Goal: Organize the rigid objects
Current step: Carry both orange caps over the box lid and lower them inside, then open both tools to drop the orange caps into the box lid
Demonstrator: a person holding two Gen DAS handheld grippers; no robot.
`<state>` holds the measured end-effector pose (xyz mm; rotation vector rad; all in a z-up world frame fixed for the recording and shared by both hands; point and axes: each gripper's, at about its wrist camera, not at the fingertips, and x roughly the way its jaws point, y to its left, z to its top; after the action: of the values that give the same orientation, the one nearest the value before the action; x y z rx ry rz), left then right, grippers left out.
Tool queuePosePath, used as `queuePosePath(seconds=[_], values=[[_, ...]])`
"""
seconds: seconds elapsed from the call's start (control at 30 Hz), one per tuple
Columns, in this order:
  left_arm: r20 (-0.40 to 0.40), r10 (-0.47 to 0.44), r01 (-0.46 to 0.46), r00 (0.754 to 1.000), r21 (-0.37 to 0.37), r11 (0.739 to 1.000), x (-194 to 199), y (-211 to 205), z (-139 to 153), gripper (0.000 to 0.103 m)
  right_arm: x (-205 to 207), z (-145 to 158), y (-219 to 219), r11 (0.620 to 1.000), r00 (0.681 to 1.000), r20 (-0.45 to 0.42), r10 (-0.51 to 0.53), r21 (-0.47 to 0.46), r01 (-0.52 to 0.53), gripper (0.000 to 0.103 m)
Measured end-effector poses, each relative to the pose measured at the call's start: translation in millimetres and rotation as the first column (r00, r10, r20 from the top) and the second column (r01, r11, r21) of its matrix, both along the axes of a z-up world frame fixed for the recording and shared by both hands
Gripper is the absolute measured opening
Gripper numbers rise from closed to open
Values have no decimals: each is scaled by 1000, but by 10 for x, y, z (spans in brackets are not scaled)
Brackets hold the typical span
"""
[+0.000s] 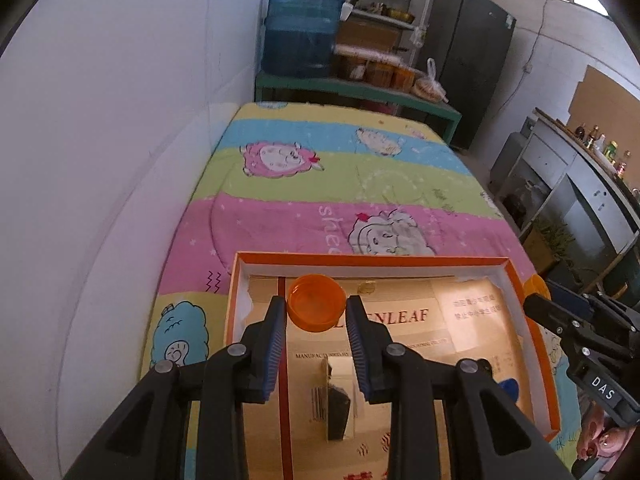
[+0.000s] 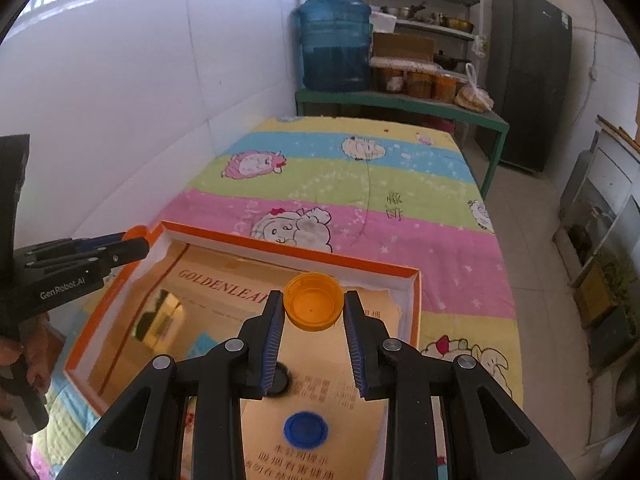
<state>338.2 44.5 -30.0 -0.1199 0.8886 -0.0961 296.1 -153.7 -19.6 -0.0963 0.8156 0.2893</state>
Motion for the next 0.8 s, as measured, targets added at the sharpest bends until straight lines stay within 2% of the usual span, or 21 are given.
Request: queuePosePath(seconds=[0.13, 0.43, 0.6, 0.8], values=[[-51, 11, -10, 999, 7, 1000, 154, 12, -158, 31, 172, -146, 14, 1000, 999, -38, -12, -11, 11, 31], [-80, 20, -18, 997, 27, 999, 251, 17, -365, 31, 355, -459, -17, 999, 993, -118, -28, -21, 26, 30], [-88, 17, -14, 996, 35, 999, 274, -18, -420, 31, 399, -543, -28, 999, 990, -138, -34, -25, 31, 31], [-119, 8, -8, 993, 5, 1000, 317, -8, -475, 31, 399, -581, 19, 998, 988, -152, -36, -61, 27, 31]])
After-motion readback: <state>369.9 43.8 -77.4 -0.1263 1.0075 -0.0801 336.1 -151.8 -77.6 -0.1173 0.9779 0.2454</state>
